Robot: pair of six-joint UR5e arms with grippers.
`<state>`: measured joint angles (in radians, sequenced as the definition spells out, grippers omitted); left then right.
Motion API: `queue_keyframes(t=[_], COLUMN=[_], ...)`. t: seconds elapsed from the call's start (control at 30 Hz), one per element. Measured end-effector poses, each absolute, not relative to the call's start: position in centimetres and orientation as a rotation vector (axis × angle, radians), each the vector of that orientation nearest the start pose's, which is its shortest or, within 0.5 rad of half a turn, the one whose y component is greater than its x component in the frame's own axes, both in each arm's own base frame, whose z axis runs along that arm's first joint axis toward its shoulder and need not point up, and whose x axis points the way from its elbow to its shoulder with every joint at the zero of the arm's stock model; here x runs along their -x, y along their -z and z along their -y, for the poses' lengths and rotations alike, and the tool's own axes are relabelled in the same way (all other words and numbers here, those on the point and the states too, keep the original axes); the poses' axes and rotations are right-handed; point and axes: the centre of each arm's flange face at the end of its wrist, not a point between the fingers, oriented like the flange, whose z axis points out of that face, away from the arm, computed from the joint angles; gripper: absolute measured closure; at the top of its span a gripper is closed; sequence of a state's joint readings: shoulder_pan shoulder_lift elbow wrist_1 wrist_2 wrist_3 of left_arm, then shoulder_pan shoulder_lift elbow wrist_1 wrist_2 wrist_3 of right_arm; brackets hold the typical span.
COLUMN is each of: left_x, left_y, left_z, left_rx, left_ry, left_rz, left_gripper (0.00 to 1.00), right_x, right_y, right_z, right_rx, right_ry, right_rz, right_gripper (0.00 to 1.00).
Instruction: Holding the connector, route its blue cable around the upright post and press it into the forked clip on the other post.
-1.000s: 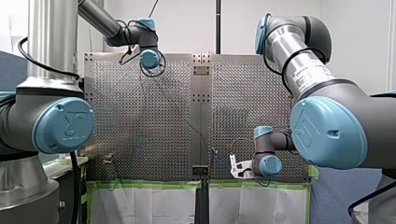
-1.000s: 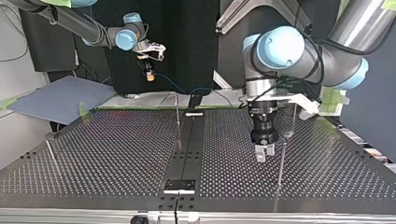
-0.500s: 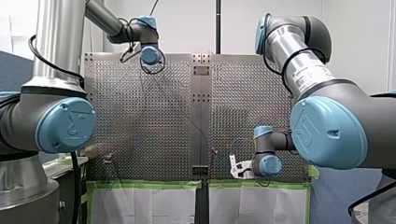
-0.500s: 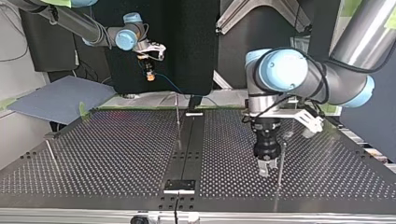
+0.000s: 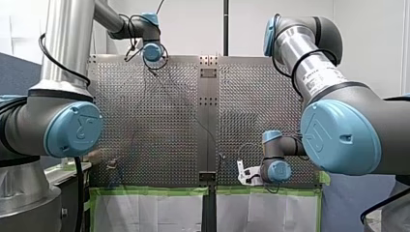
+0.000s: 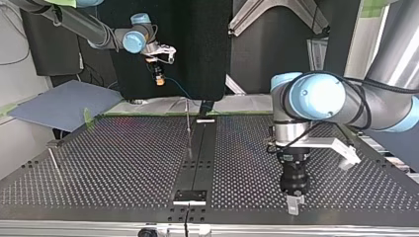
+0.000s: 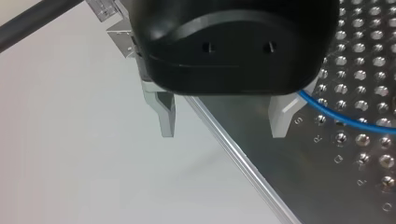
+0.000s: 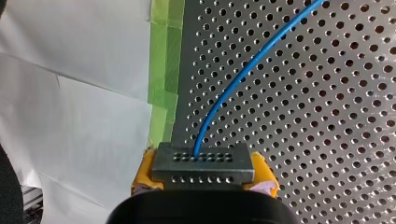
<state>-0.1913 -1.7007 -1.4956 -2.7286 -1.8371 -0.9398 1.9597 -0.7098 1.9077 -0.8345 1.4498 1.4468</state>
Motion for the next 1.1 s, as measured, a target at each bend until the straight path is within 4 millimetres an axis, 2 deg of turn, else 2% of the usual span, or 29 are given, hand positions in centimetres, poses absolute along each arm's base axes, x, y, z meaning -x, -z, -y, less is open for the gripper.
queue_keyframes(t=[0.3,0.67,1.1], left_x=[-54.8,-57.2,-57.6], left_y=[-49.8,-45.9,-45.2], left_z=[21.3,21.4,20.8], left_rx=[-0.246,-0.252,-0.212], left_ry=[-0.509,-0.480,-0.414], left_rz=[-1.225,-1.277,-1.301], left_gripper=[0.00,0.00,0.00], right_x=[-33.2,-33.2,-33.3], right_y=[5.4,5.4,5.4], right_z=[42.8,42.8,42.9], right_rx=[-1.924,-1.923,-1.921], right_ry=[-1.271,-1.271,-1.273], right_rz=[1.020,1.020,1.019], right_gripper=[1.00,1.00,1.00])
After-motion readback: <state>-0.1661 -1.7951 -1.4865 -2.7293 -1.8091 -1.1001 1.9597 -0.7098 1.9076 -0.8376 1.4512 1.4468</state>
